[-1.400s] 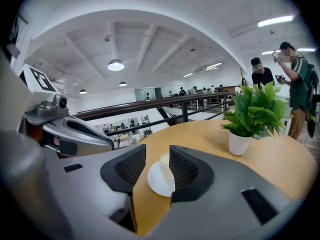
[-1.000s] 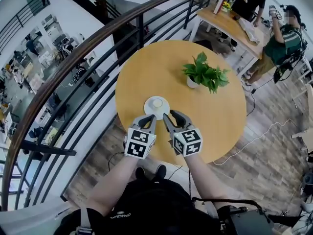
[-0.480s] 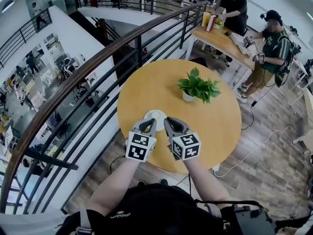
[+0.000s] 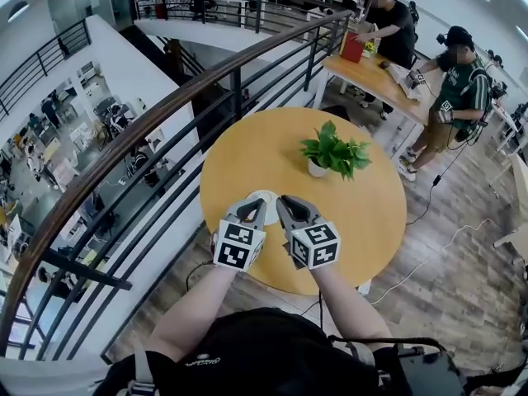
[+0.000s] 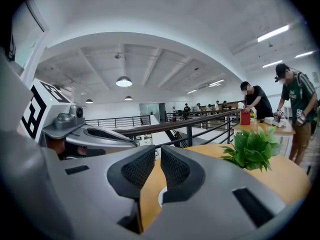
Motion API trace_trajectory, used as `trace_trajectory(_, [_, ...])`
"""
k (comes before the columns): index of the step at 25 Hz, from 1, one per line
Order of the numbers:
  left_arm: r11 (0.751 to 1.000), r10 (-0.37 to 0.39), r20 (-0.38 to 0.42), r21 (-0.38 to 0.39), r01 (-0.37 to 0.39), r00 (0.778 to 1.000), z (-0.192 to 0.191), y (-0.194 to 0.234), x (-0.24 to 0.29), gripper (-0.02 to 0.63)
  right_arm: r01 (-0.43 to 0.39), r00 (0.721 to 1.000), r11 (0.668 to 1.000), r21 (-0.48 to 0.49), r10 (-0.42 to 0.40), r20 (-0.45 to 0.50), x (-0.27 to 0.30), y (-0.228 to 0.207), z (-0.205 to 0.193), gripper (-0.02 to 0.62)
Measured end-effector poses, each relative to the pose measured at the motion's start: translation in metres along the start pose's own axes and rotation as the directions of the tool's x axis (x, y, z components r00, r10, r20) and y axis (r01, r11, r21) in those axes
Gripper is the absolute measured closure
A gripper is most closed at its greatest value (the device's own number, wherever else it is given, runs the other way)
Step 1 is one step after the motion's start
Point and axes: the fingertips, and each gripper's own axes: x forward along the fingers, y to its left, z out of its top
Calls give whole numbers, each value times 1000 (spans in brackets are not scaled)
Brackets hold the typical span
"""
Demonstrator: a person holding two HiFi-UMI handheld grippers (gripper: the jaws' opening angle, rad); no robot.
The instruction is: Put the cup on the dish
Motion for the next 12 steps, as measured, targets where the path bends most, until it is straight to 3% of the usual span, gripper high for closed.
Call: trace_trajectory(12, [1000,-6,-1,2,6,1000,-1,0,0,611,-3,1000,1000,-15,3,-19,0,1,-3,561])
